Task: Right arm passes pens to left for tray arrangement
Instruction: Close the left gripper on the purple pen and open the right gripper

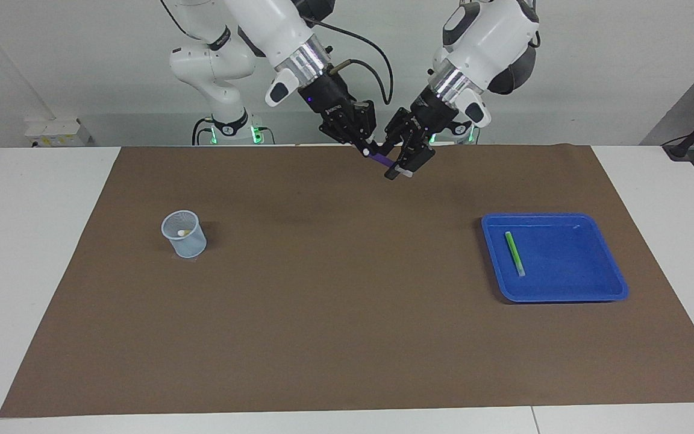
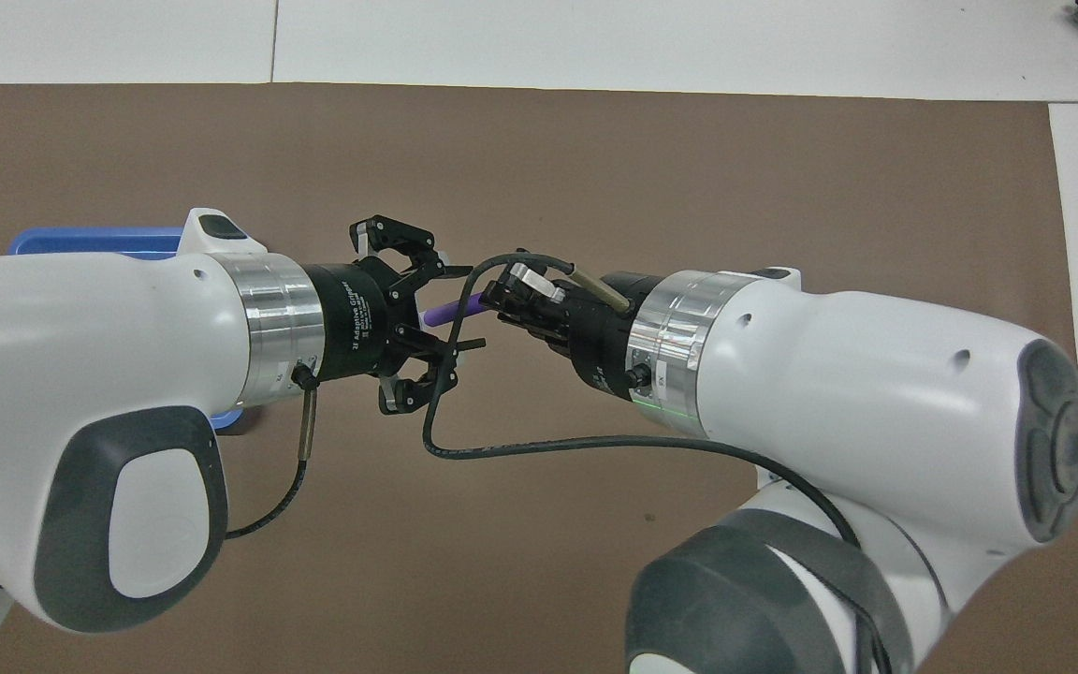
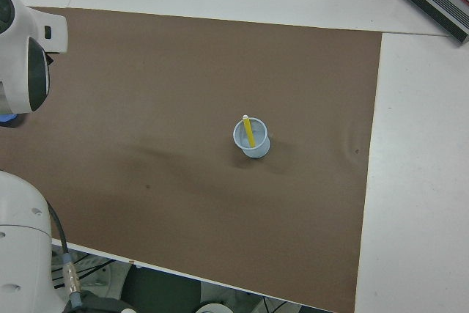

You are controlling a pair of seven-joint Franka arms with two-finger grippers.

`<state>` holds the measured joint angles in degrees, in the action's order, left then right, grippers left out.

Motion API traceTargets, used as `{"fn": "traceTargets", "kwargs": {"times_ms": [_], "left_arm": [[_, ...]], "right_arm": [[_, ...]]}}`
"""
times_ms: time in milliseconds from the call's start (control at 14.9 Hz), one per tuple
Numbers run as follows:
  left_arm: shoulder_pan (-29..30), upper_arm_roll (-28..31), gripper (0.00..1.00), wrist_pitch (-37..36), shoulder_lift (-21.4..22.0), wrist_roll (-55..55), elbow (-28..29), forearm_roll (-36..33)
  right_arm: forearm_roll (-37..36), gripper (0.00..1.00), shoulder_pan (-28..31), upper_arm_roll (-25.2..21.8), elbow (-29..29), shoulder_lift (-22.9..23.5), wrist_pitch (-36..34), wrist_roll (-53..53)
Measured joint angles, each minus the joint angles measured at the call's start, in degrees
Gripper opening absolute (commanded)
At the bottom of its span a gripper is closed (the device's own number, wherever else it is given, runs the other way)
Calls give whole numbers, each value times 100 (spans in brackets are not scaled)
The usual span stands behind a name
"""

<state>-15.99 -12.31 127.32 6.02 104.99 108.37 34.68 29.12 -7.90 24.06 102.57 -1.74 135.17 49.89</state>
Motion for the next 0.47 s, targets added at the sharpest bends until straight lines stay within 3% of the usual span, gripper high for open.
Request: {"fn": "traceTargets", "kwargs": {"times_ms": [470], "left_arm": [[12,25,0,-56,10,-148,-2,-3]], "right_arm": [[66,0,-9,15,10,-13,-12,0]]}}
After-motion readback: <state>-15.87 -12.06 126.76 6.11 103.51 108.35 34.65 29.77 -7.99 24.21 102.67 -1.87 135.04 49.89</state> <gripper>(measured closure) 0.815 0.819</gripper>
